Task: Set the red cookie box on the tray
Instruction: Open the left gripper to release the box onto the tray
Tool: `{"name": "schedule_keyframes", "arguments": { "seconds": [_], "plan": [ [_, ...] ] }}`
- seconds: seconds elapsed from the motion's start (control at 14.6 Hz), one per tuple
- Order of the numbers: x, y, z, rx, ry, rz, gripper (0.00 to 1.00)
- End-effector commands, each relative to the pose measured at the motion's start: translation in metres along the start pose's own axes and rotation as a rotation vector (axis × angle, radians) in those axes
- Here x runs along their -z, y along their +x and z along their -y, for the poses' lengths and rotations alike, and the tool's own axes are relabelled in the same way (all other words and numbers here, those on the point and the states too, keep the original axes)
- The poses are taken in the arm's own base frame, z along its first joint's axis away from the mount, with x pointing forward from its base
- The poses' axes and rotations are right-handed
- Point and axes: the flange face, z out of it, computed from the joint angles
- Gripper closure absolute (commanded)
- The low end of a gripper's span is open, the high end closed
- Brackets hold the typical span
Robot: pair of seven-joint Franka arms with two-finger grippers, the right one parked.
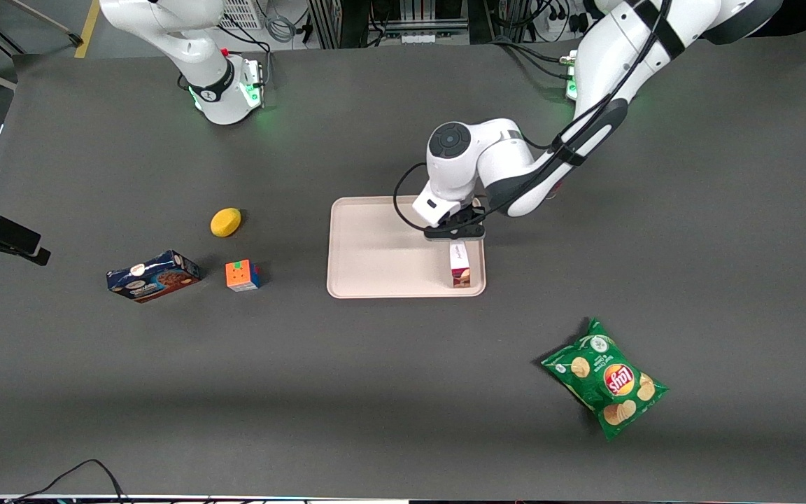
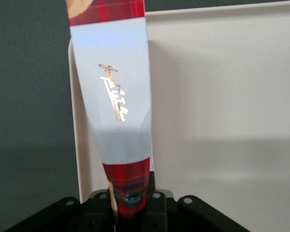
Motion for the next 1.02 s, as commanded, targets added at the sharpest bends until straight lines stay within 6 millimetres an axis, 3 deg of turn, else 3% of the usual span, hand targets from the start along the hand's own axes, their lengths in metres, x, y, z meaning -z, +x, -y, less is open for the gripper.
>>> {"name": "schedule_keyframes", "arguments": {
  "seconds": [0.0,0.07,0.48,0.68,0.82,0.96],
  "plan": [
    [0.003,0.004,-0.005,0.016,-0.010,-0.022,0.08],
    [0.004,0.005,-0.005,0.017,-0.013,-0.023,0.00],
    [0.013,0.017,-0.002,0.034,-0.012,-0.038,0.00],
    [0.048,0.041,0.009,0.020,0.038,-0.078,0.00],
    [0.083,0.038,0.010,0.021,0.060,-0.104,0.00],
    [0.122,0.042,0.022,-0.038,0.083,-0.112,0.00]
  ]
}}
